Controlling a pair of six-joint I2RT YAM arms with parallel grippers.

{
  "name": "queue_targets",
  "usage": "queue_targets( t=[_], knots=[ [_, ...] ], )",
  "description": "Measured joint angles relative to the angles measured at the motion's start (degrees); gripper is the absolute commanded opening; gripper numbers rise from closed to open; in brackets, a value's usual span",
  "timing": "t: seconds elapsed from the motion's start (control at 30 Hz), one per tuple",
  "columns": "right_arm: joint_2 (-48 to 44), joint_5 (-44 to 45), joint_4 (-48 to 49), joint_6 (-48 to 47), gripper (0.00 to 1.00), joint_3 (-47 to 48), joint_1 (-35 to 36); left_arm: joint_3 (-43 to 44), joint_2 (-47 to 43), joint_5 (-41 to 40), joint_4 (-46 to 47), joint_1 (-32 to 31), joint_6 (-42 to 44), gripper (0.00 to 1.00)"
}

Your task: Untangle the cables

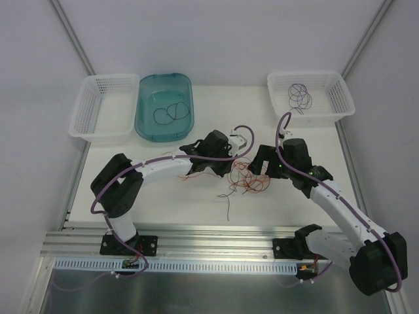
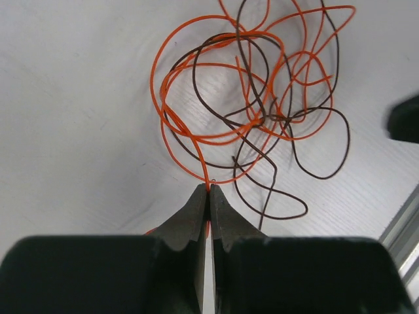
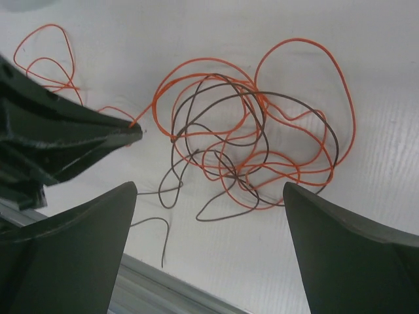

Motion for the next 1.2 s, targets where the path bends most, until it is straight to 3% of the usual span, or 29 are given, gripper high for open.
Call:
queue_targets(
  t=[0.23, 0.37, 0.77, 0.97, 1.2],
  knots=[
    [8.3, 0.2, 8.2, 7.3, 1.00, 0.0, 1.2, -3.1, -9.5, 0.1, 0.3, -1.4, -1.3, 0.00],
    [13.1, 0.7, 11.7, 9.7, 0.95, 0.0, 2.8, -4.3, -14.1, 0.1, 0.7, -1.5, -2.0, 0.00],
    [27.4, 2.1, 19.5, 12.6, 0.51, -0.8, 4.5, -7.6, -28.1, -3.1, 0.5, -1.5, -3.6, 0.00],
    [28.5, 4.4, 20.0, 12.5, 0.19, -2.1, 4.4, -8.4, -39.0, -9.9, -1.0, -1.5, -4.1, 0.00],
    [25.7, 7.3, 16.8, 11.2, 0.20, -3.4, 0.6, -8.2, -48.4, -21.9, -7.3, -0.9, -4.1, 0.00]
  ],
)
